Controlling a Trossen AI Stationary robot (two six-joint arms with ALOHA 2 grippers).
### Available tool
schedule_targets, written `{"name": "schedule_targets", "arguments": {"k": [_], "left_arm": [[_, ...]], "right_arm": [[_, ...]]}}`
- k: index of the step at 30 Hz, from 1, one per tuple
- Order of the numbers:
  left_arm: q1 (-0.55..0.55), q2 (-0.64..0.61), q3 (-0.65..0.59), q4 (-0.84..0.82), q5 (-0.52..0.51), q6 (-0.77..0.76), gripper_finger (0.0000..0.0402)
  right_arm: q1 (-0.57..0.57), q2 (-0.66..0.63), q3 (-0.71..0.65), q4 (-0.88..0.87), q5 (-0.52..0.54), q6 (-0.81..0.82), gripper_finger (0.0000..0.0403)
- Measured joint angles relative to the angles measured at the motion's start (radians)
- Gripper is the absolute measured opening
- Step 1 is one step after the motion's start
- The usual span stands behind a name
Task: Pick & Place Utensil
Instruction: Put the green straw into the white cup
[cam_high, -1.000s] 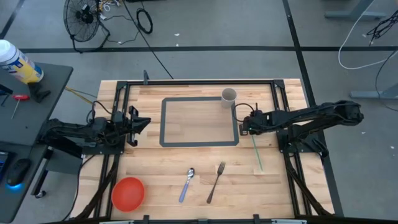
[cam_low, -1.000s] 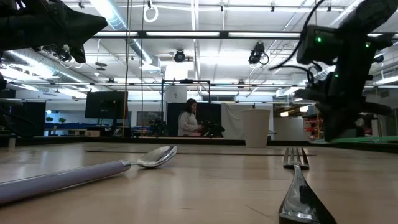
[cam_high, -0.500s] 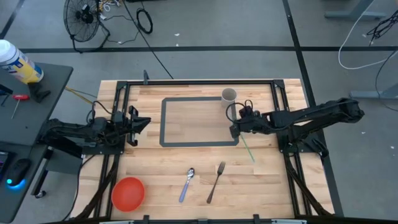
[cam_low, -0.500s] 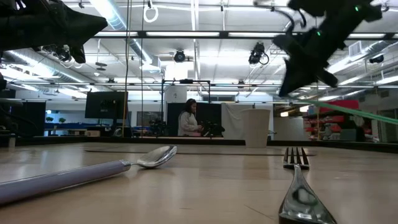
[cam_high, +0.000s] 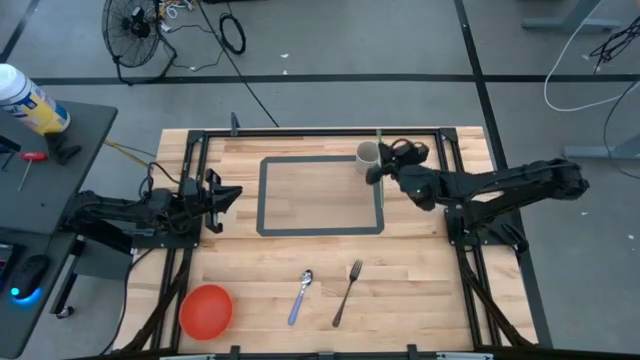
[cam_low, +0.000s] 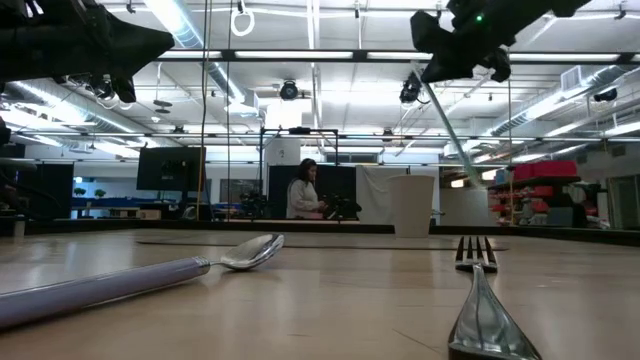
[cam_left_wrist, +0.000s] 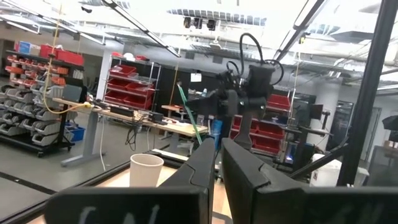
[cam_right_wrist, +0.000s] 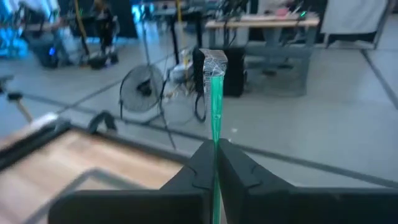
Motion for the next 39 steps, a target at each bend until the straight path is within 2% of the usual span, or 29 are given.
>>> {"name": "schedule_targets", "arguments": {"k": [9, 16, 21, 26, 31, 34, 39], "left_arm": [[0.0, 0.0, 0.0, -0.041, 0.002, 0.034, 0.0032], [0.0, 0.0, 0.0, -0.068, 0.005, 0.052, 0.0032], [0.0, 0.0, 0.0, -0.067, 0.005, 0.052, 0.0032], [0.0, 0.0, 0.0, -0.067, 0.002, 0.052, 0.0032], [0.0, 0.0, 0.0, -0.067, 0.002, 0.05, 0.0032], [0.0, 0.0, 0.0, -0.067, 0.004, 0.048, 0.0032], [0.0, 0.0, 0.0, -0.066, 0.002, 0.052, 0.0032]], "right_arm": [[-0.123, 0.006, -0.046, 0.452, -0.017, -0.352, 0.0016], [-0.271, 0.007, -0.126, 0.724, -0.166, -0.359, 0.0016], [-0.333, 0.009, -0.133, 0.797, -0.261, -0.359, 0.0016], [-0.384, 0.095, -0.133, 0.892, -0.333, -0.364, 0.0016], [-0.403, 0.184, -0.133, 1.053, -0.339, -0.525, 0.0016], [-0.401, 0.198, -0.133, 1.023, -0.341, -0.532, 0.0016], [-0.396, 0.221, -0.133, 0.834, -0.364, -0.515, 0.0016]]}}
